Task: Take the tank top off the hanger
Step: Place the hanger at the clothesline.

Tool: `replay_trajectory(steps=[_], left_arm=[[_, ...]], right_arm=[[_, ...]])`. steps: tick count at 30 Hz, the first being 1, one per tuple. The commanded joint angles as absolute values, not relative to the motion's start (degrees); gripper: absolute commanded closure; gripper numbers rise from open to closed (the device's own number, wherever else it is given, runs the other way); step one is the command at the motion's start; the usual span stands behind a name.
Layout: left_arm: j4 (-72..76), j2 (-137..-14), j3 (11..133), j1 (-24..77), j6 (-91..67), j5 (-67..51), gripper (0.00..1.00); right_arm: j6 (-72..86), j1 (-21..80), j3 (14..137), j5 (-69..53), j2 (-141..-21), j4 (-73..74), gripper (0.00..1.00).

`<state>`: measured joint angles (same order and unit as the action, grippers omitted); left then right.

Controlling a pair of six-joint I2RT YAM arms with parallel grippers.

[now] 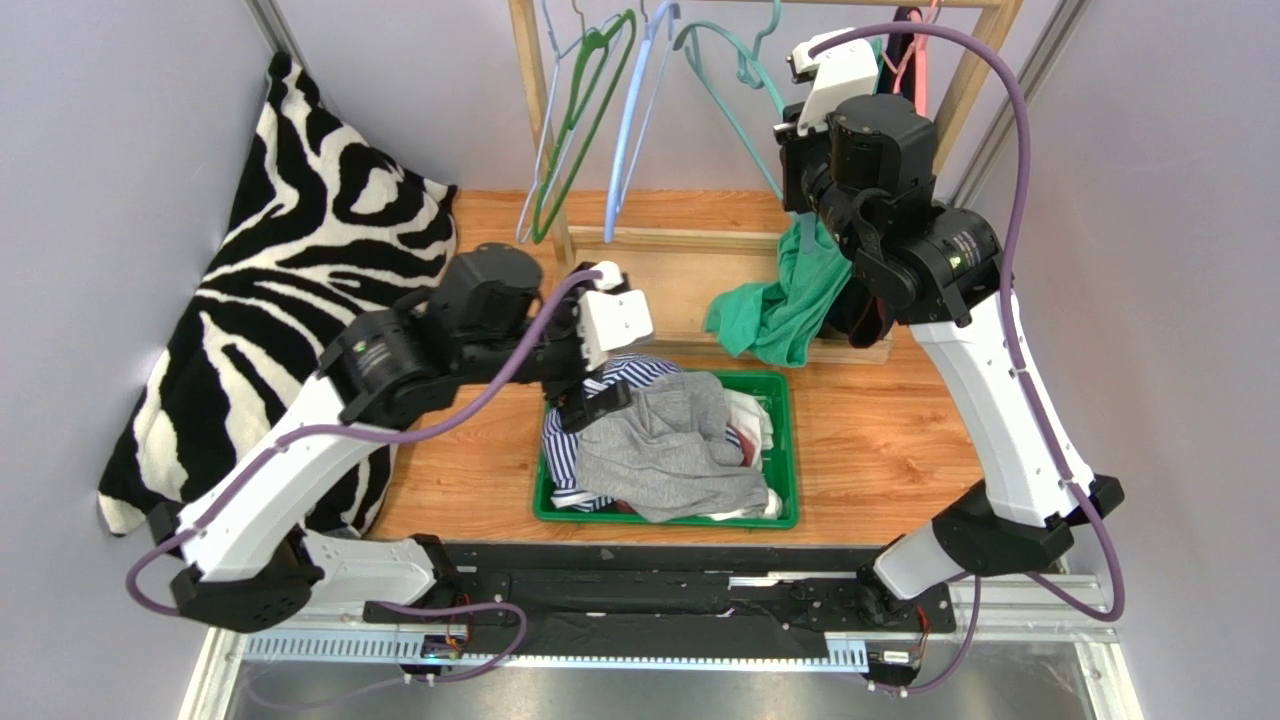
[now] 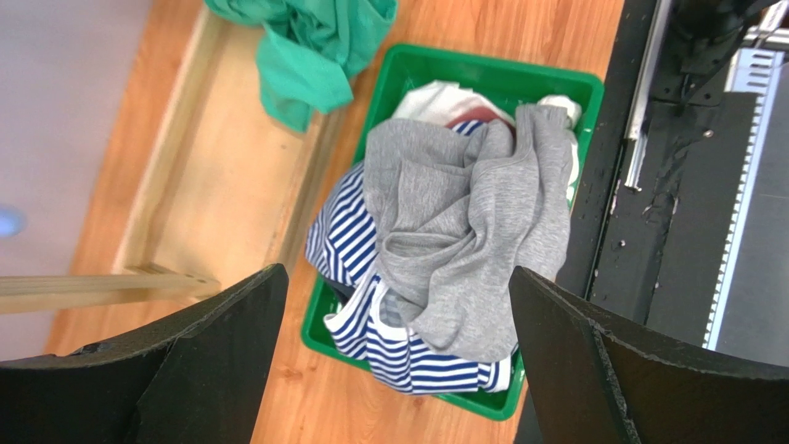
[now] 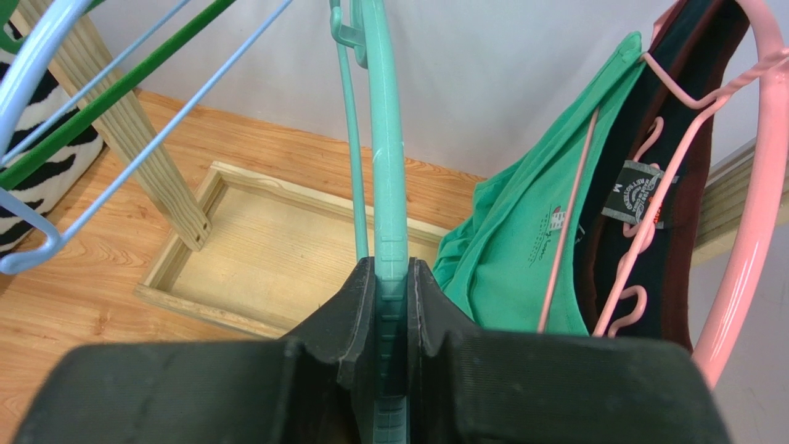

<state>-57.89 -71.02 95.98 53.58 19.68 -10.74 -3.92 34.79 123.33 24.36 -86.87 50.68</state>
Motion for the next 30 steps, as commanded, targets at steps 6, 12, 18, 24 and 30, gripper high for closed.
replay_trajectory(steps=[6, 12, 18, 24, 30], left_arm=[[-63.3, -65.3, 99.3, 53.5, 24.0, -9.1, 0.01], [-62.9, -63.3, 99.0, 52.5, 27.5, -10.5, 0.01], [-61.5, -61.3, 96.4, 50.9, 26.7, -7.0, 0.01], [-61.0, -60.3, 97.2, 49.9, 26.5, -5.7, 0.01], [-60.5, -61.0, 97.7, 49.9, 26.1, -5.2, 0.01]], right_arm=[[-2.6, 34.5, 131.0, 22.1, -88.5, 50.3, 1.00], [-4.9, 34.6, 133.6, 23.2, -92.0, 49.7, 1.00], [-7.7, 34.5, 136.9, 28.4, -96.1, 48.1, 1.00], [-8.7, 34.6, 137.5, 29.7, -98.0, 45.4, 1.00], [-8.1, 35.9, 139.6, 28.4, -101.4, 45.0, 1.00]])
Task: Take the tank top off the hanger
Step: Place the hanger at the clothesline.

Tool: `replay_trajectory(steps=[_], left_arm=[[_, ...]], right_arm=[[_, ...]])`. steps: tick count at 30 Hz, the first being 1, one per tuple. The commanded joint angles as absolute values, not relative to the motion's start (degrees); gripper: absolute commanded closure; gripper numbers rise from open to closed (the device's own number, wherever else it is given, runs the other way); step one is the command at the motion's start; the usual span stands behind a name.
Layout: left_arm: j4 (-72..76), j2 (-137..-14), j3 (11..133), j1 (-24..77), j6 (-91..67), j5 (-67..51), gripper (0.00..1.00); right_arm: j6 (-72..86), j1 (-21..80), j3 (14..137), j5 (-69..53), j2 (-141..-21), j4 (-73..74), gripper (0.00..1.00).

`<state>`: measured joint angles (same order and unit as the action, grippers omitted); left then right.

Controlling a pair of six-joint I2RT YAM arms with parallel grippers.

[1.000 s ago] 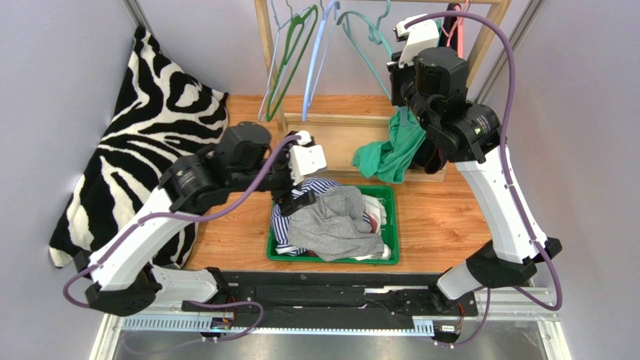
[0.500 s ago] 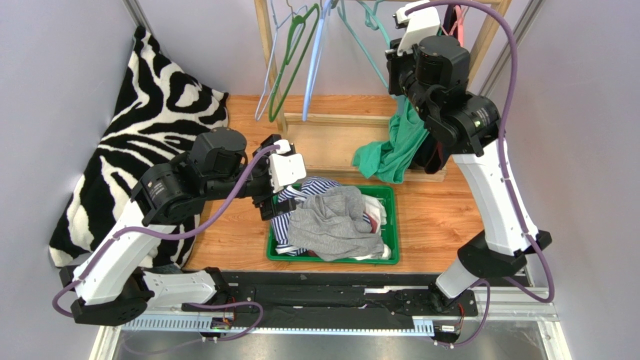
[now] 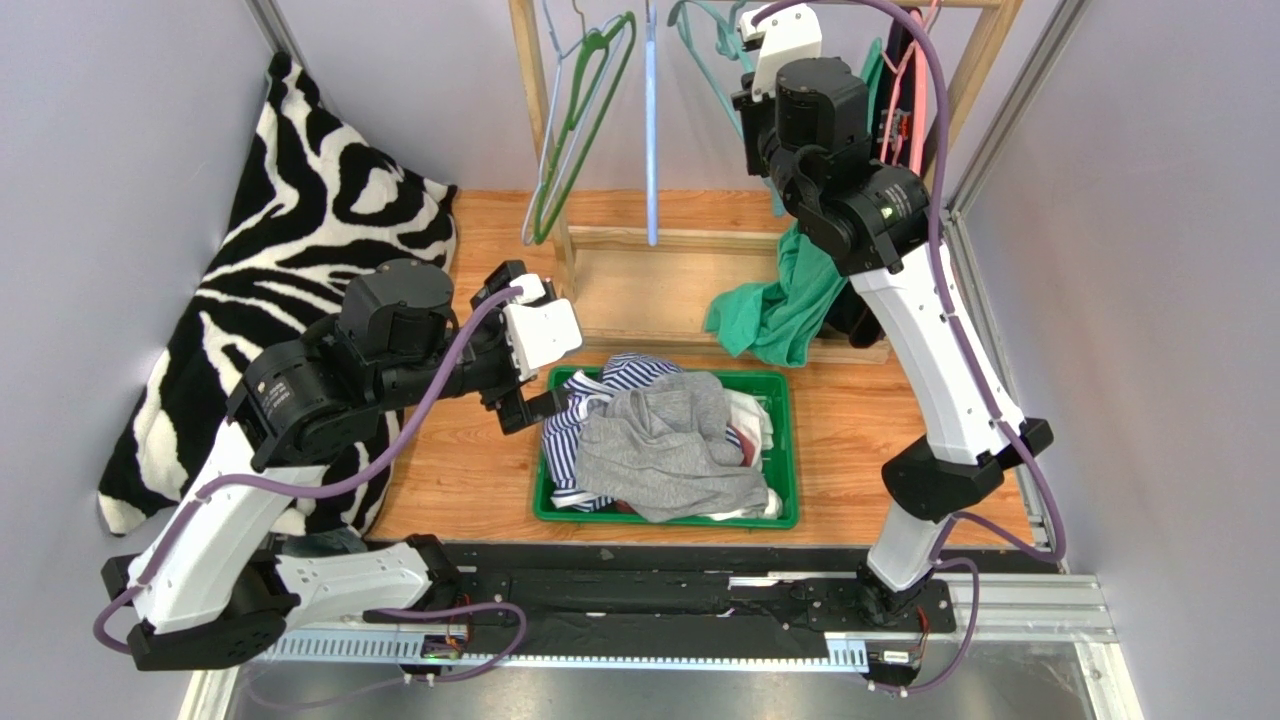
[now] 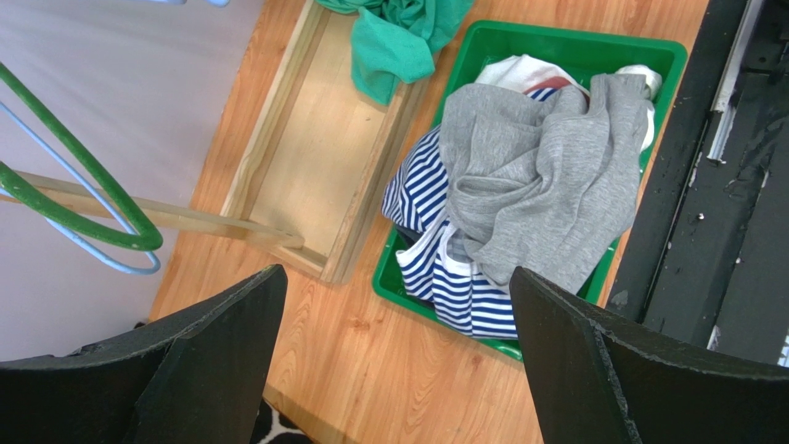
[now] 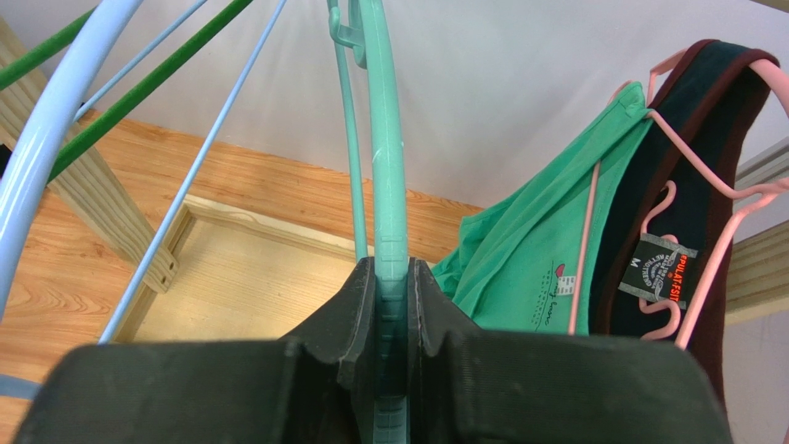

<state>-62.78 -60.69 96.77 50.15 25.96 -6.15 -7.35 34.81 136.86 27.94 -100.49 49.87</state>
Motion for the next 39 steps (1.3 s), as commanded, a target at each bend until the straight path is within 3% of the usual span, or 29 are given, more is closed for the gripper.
replay_trajectory(steps=[1, 15, 17, 18, 21, 24, 31, 39], left_arm=[[-60.5, -61.1, 97.9, 49.9, 26.2, -5.1, 0.01], [-60.1, -61.8, 98.6, 49.8, 26.5, -3.3, 0.01], [-59.8, -61.7, 98.6, 49.8, 26.6, -2.7, 0.01], [-59.9, -61.7, 98.7, 49.8, 26.6, -2.6, 0.01], [-59.6, -62.0, 98.7, 49.7, 26.5, -2.2, 0.01], [-59.5, -62.1, 98.8, 49.6, 26.5, -1.8, 0.01], [-58.5, -62.1, 98.6, 49.2, 26.0, -0.2, 0.01], [-58.0, -62.1, 97.6, 49.1, 26.1, -0.1, 0.01]], right_arm=[[-8.3, 36.3, 139.2, 28.9, -101.9, 44.8, 1.00], [-7.7, 40.3, 132.5, 36.0, -102.0, 43.0, 1.00], [-7.3, 40.3, 130.4, 36.4, -99.9, 42.6, 0.80], [-7.0, 40.3, 130.0, 36.4, -99.1, 42.7, 0.61], [-6.4, 40.3, 129.7, 33.8, -96.2, 43.9, 0.43], [-6.4, 39.9, 130.2, 32.1, -92.2, 44.2, 0.35], [-1.5, 32.6, 128.9, 24.3, -84.5, 45.2, 0.30], [8.1, 20.3, 118.6, 12.0, -80.8, 45.4, 0.36]])
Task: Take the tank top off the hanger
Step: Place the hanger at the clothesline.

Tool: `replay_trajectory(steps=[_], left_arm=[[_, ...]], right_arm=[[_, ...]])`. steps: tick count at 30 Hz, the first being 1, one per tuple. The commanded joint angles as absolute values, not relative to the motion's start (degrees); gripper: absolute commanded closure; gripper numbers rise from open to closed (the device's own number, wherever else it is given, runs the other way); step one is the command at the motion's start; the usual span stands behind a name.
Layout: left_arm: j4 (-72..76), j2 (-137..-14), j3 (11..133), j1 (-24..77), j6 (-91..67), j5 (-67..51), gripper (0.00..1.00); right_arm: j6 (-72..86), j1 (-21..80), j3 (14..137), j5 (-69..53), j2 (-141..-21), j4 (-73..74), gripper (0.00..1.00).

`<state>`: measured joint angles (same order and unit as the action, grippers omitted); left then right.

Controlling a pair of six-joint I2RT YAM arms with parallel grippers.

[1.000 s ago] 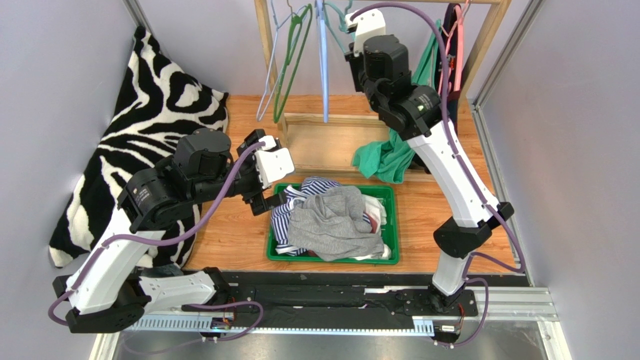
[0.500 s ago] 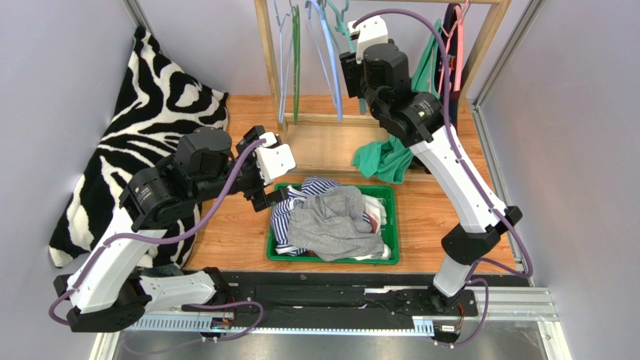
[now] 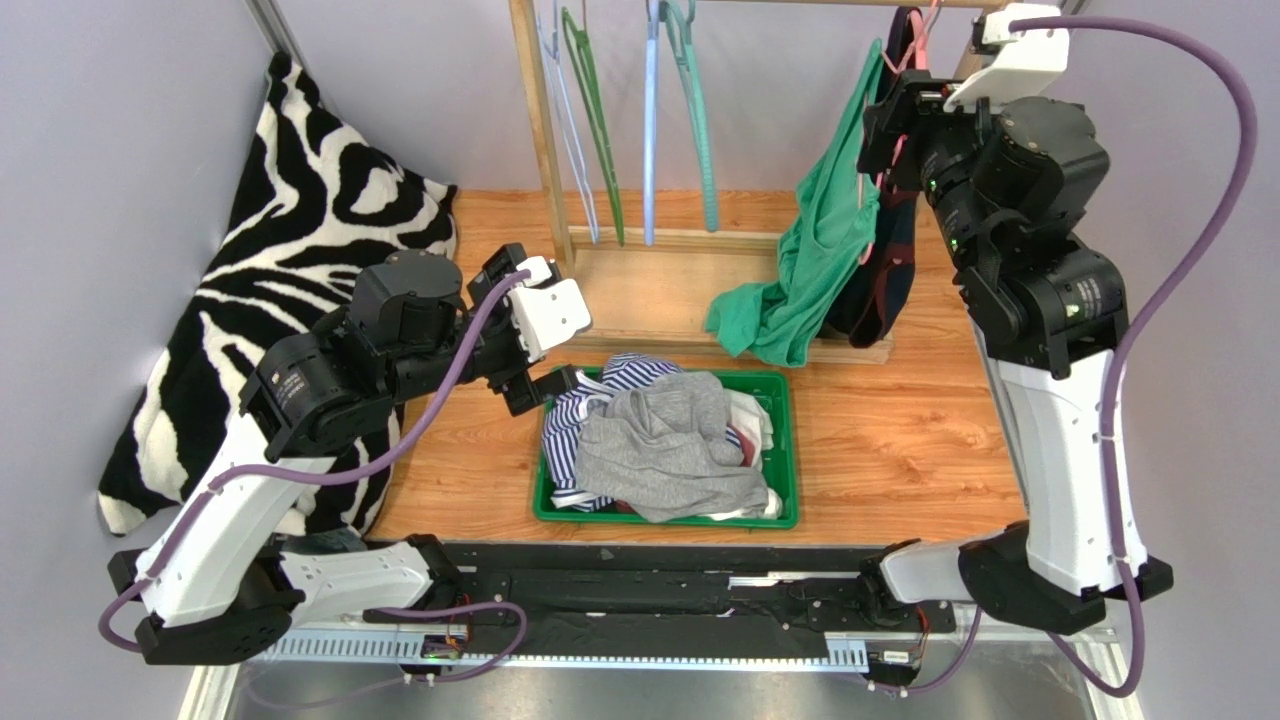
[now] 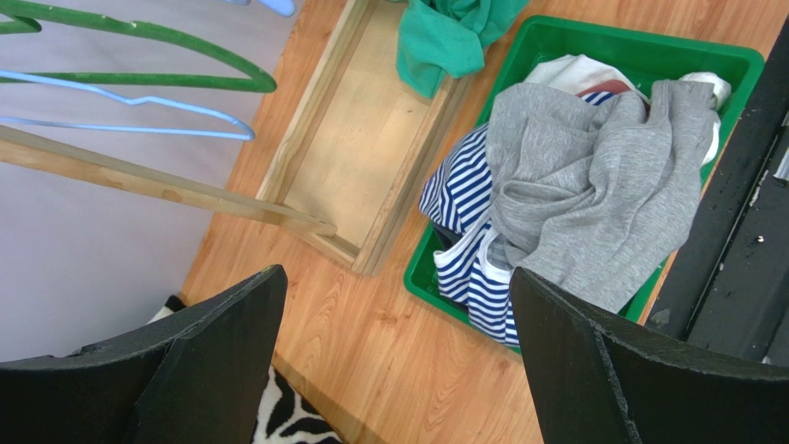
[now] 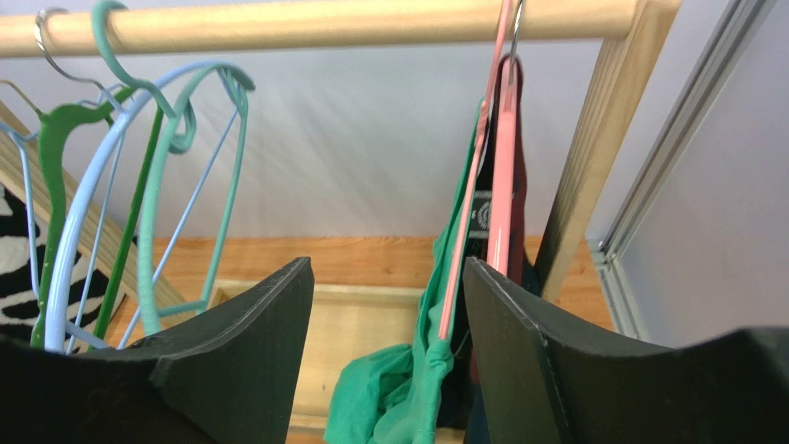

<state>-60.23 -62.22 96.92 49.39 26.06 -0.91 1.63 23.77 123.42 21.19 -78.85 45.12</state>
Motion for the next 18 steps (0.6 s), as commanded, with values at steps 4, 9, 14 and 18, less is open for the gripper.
replay_trajectory(steps=[4, 9, 14, 18], left_arm=[[-58.0, -62.2, 97.6, 49.1, 26.1, -0.1, 0.01], [-58.0, -62.4, 96.9, 49.1, 26.1, -0.1, 0.01], [-58.0, -62.4, 97.2, 49.2, 25.8, -0.1, 0.01], [-58.0, -62.5, 96.9, 49.1, 25.6, -0.1, 0.01]], right_arm=[[10.3, 17.8, 115.6, 8.6, -80.7, 45.4, 0.39], [12.7, 16.0, 111.1, 6.5, -79.2, 44.6, 0.40], [13.6, 14.2, 107.7, 7.1, -77.1, 44.1, 0.38], [13.4, 13.5, 106.0, 6.4, -75.9, 43.9, 0.38]])
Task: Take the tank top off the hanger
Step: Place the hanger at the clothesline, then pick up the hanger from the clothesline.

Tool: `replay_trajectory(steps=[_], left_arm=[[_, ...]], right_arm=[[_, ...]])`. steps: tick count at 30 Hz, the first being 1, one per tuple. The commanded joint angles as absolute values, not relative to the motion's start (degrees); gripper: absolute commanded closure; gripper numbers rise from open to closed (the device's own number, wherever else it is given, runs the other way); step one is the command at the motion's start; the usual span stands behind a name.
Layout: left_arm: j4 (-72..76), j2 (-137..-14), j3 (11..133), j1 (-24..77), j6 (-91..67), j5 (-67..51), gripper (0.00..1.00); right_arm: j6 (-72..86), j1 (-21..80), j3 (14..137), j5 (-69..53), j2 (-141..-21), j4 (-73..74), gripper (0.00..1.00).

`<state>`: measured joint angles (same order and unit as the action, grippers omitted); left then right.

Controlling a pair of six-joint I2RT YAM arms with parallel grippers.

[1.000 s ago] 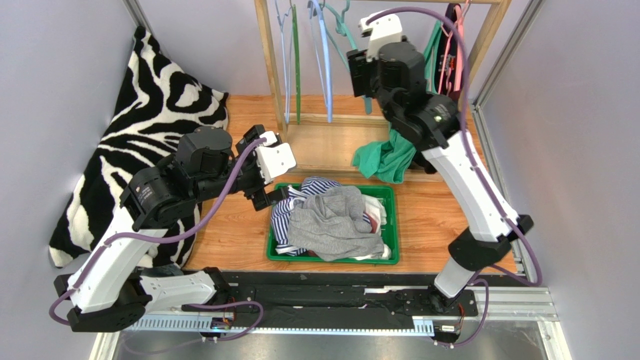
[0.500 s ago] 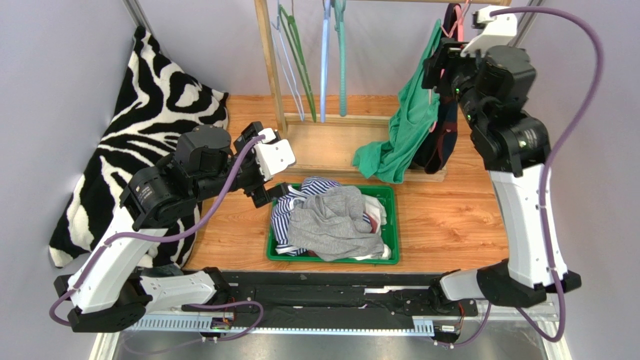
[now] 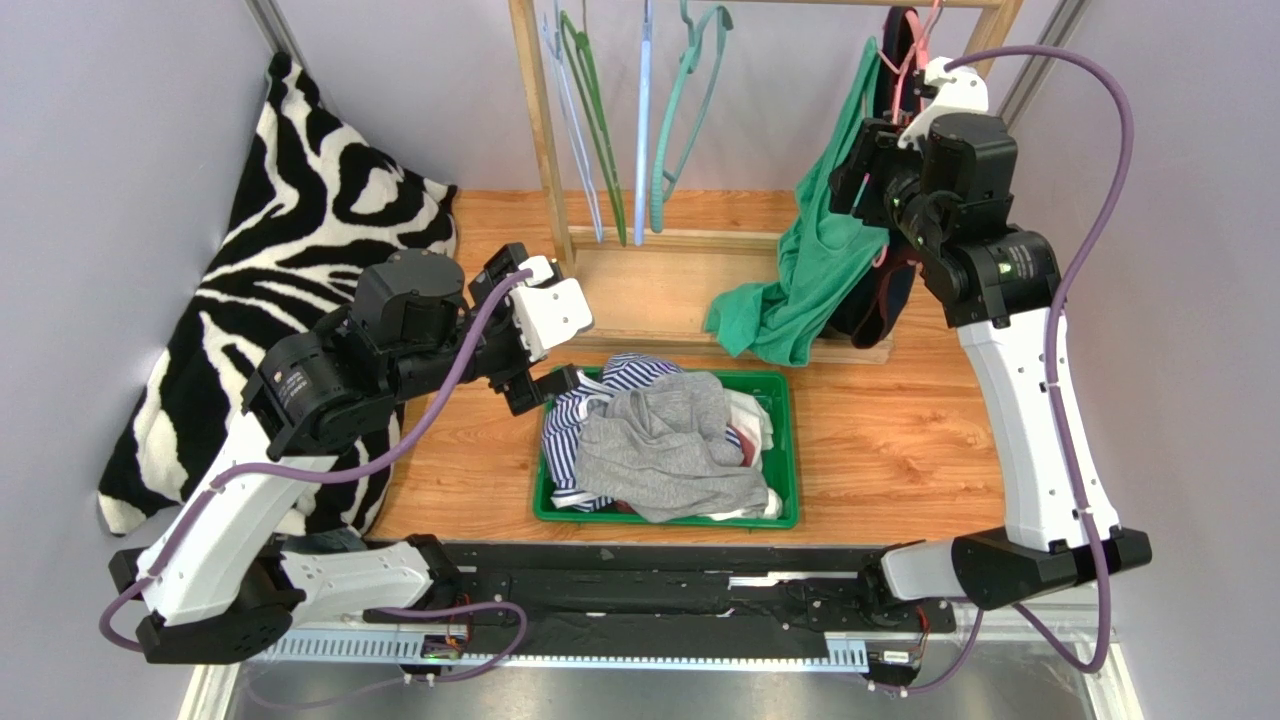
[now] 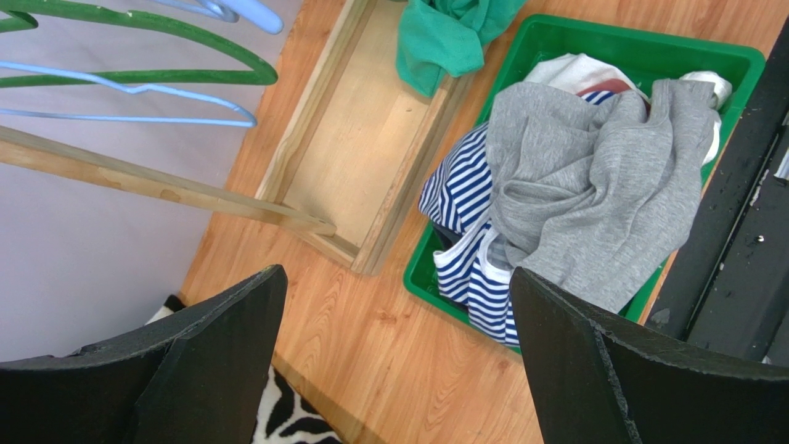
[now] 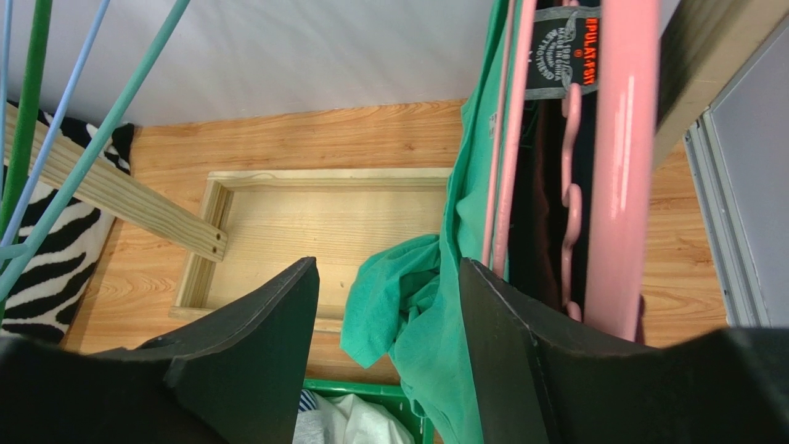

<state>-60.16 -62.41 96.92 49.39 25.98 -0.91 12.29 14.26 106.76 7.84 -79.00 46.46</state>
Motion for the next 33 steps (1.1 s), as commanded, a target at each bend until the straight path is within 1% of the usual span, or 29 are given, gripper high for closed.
replay_trajectory(steps=[1, 8, 15, 18, 22, 24, 27, 28, 29, 30, 33], left_arm=[[-58.1, -62.5, 96.9, 49.1, 25.8, -0.1, 0.01], [-58.2, -62.7, 96.8, 49.0, 25.5, -0.1, 0.01], [-58.3, -62.7, 96.9, 49.0, 25.5, -0.1, 0.01], [-58.3, -62.6, 97.0, 49.0, 25.3, -0.3, 0.01], [-58.5, -62.2, 96.9, 49.0, 25.3, -0.5, 0.01], [-58.5, -62.2, 96.7, 49.0, 25.3, -0.7, 0.01], [-58.5, -62.3, 96.8, 49.0, 25.3, -0.7, 0.01], [-58.5, -62.2, 96.9, 49.0, 25.3, -0.7, 0.01], [-58.5, -62.2, 96.8, 49.0, 25.2, -0.8, 0.01], [-58.4, -62.1, 96.9, 49.0, 25.3, -0.7, 0.01], [-58.5, -62.1, 96.8, 49.0, 25.3, -0.7, 0.01]], right_arm=[[13.3, 13.3, 105.8, 6.2, -75.6, 43.9, 0.38], [12.8, 10.6, 105.3, 1.2, -74.2, 42.9, 0.37], [13.0, 7.6, 104.6, 0.9, -75.1, 43.3, 0.37], [12.9, 7.2, 104.5, 1.5, -76.1, 43.8, 0.37], [11.2, 7.2, 104.4, 5.6, -76.6, 43.9, 0.36], [11.4, 7.1, 104.7, 5.4, -77.1, 43.7, 0.36], [12.7, 7.3, 105.2, 2.6, -78.4, 44.1, 0.42], [12.9, 7.4, 104.9, 2.2, -78.6, 44.2, 0.48], [13.2, 7.5, 103.5, 1.8, -78.4, 43.6, 0.51], [13.4, 7.9, 102.8, 1.8, -78.2, 43.2, 0.57], [13.5, 8.8, 100.1, 1.9, -78.2, 42.4, 0.65]])
